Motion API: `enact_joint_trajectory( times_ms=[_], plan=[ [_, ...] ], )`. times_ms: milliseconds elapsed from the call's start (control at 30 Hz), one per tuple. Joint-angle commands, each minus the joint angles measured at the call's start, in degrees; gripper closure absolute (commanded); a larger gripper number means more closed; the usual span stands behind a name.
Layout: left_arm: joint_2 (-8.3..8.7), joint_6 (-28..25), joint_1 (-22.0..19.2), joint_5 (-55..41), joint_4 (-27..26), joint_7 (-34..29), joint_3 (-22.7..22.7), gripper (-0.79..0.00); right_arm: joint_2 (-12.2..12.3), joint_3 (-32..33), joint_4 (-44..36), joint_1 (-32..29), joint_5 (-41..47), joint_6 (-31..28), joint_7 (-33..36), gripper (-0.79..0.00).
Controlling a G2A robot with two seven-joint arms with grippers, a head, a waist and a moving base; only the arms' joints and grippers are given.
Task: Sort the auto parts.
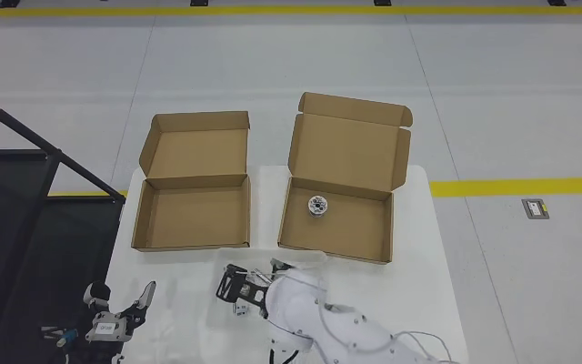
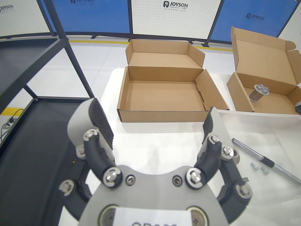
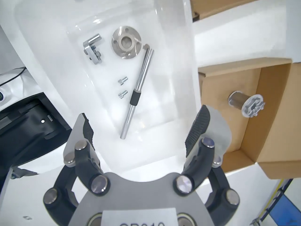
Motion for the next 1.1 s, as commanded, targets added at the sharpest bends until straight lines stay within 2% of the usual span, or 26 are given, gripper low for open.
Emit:
enact_joint_trajectory(
  times_ms=[0,67,233,533,767,800,833,933,1067],
  plan=[
    [0.00,0.0,0.0,0.0,0.0,0.0,0.0,-0.785,-0.8,-0.9,1.8,0.3,-1.8,4.5,2.5,-0.785],
    [0.00,0.0,0.0,0.0,0.0,0.0,0.0,-0.785,-1.8,-2.1,3.6,0.7,-3.2,8.7,3.2,-0.785],
    [0.00,0.0,0.0,0.0,0.0,0.0,0.0,-0.785,-3.9,-2.4,9.4,1.6,-2.0,13.0,-0.9,-0.785],
    [0.00,0.0,0.0,0.0,0.0,0.0,0.0,-0.785,-3.9,-2.4,9.4,1.6,-2.0,13.0,-0.9,-0.785],
    [0.00,0.0,0.0,0.0,0.0,0.0,0.0,-0.785,-4.6,-0.8,14.4,1.0,-1.2,11.6,-7.4,-0.785],
    [0.00,0.0,0.0,0.0,0.0,0.0,0.0,-0.785,-4.7,-0.4,15.5,1.1,-1.1,11.9,-7.8,-0.748],
    [0.00,0.0,0.0,0.0,0.0,0.0,0.0,-0.785,-4.8,-0.2,16.6,1.2,-0.9,12.0,-7.9,-0.573],
    [0.00,0.0,0.0,0.0,0.0,0.0,0.0,-0.785,-5.4,0.2,19.4,1.6,-1.1,12.5,-7.8,-0.591],
    [0.00,0.0,0.0,0.0,0.0,0.0,0.0,-0.785,-6.1,0.3,22.0,1.7,-1.1,13.3,-8.0,-0.496]
  ],
)
